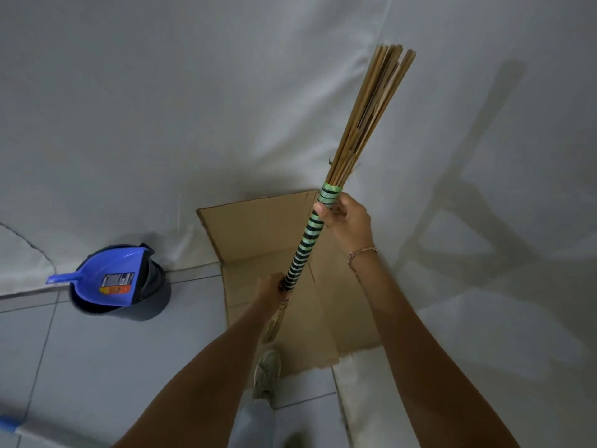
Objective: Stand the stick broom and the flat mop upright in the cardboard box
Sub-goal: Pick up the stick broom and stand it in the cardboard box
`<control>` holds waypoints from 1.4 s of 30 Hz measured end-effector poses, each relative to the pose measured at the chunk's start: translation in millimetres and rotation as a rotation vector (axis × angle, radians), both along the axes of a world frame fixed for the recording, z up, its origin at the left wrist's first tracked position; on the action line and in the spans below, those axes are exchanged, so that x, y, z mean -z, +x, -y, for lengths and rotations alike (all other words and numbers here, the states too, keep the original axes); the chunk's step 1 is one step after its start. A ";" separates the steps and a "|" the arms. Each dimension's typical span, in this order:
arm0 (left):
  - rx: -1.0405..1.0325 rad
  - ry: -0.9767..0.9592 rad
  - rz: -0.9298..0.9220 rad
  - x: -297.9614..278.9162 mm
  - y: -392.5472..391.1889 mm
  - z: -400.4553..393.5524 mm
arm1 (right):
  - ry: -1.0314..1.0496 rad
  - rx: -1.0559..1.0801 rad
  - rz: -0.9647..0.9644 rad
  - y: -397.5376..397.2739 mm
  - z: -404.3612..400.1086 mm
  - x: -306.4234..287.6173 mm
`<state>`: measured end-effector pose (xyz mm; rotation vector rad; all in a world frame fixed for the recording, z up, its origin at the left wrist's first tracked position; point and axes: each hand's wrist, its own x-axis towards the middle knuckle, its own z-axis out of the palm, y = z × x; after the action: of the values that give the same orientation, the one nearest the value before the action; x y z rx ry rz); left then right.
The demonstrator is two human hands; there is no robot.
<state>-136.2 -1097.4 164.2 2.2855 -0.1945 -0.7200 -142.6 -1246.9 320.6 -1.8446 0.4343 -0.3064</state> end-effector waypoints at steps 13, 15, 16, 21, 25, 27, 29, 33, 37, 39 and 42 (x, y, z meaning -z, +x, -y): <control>-0.056 -0.025 -0.109 144.5 170.0 71.8 | -0.080 0.153 -0.185 177.8 65.6 147.1; -0.057 -0.023 -0.121 171.5 191.4 83.1 | -0.098 0.181 -0.194 201.3 76.2 174.3; -0.041 -0.018 -0.117 180.5 197.9 86.0 | -0.104 0.191 -0.195 209.1 80.3 183.1; 0.162 0.111 -0.122 224.0 227.4 98.4 | -0.153 0.245 -0.217 248.2 99.4 240.4; 0.257 0.252 -0.154 232.3 235.8 94.4 | -0.160 0.279 -0.265 269.3 107.6 278.7; 0.277 0.274 -0.155 234.5 232.8 85.8 | -0.139 0.294 -0.285 276.4 112.6 290.9; 0.308 0.294 -0.170 234.5 227.9 77.2 | -0.101 0.316 -0.286 283.1 120.3 298.7; 0.346 0.292 -0.179 227.4 223.6 65.0 | -0.088 0.332 -0.350 292.3 133.5 303.9; 0.351 0.295 -0.132 210.6 226.9 64.7 | -0.191 0.222 -0.516 283.9 134.4 297.6; 0.361 0.291 -0.106 194.6 226.2 69.5 | -0.280 0.153 -0.546 265.5 123.9 288.4; 0.376 0.279 -0.058 166.5 221.3 78.7 | -0.401 0.019 -0.532 224.3 94.3 283.5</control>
<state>85.2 -1176.1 -2.2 2.5178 -0.5366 -1.0598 81.6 -1341.2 37.0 -2.3172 0.7989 0.1038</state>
